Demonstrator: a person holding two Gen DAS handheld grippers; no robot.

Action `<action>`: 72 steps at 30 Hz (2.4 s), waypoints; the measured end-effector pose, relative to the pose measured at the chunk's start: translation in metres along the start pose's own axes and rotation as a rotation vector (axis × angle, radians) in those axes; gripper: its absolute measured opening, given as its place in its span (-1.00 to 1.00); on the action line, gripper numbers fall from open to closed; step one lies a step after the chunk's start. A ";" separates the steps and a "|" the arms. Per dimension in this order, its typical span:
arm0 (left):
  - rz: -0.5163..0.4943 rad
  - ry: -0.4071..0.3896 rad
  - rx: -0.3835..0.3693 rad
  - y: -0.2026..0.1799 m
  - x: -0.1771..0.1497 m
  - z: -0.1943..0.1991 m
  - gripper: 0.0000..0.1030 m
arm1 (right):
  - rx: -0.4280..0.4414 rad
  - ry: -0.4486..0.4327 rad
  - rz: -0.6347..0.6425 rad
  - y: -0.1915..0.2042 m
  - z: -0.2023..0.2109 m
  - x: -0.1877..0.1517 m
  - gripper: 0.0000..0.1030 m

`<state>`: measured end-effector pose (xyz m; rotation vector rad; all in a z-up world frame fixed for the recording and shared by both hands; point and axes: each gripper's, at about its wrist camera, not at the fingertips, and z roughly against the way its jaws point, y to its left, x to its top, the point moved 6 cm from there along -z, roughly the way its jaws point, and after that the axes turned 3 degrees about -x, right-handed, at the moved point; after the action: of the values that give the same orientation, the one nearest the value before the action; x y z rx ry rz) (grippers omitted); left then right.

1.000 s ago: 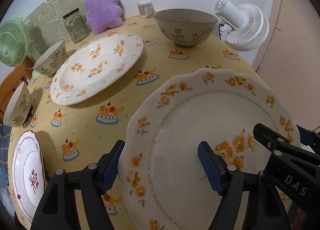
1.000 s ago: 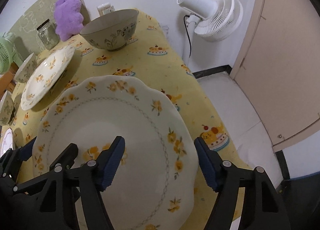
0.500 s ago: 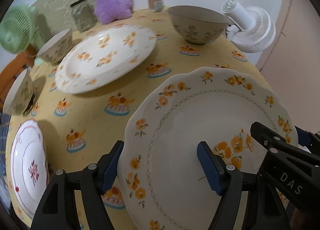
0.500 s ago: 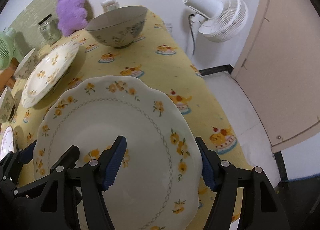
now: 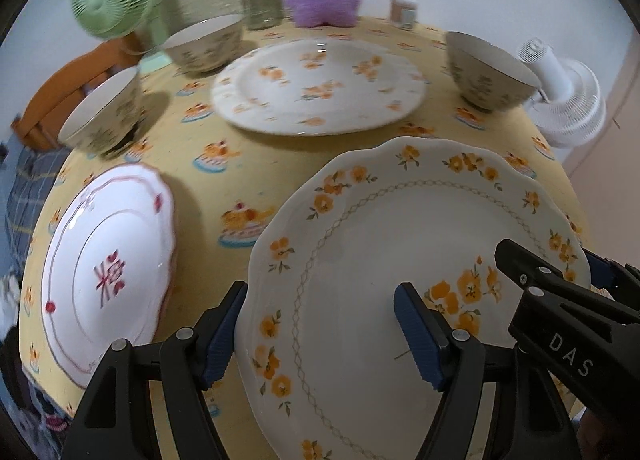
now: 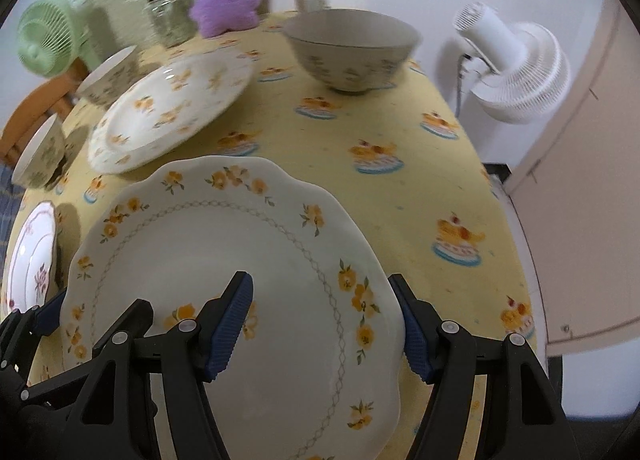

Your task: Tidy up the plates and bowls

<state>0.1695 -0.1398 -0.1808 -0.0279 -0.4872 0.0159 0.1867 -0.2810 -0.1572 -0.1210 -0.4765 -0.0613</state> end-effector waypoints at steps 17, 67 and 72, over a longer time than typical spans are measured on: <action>0.049 -0.003 0.037 0.013 0.002 -0.006 0.45 | 0.003 0.013 0.073 0.020 -0.015 0.010 0.39; -0.175 -0.211 -0.176 0.077 0.083 0.097 0.84 | -0.087 -0.263 -0.171 0.091 0.135 0.054 0.77; -0.156 -0.219 -0.167 0.074 0.102 0.089 0.84 | -0.089 -0.267 -0.170 0.091 0.130 0.073 0.77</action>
<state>0.2169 -0.0612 -0.0565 -0.1534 -0.7073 -0.1761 0.2000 -0.1757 -0.0179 -0.1772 -0.7507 -0.2348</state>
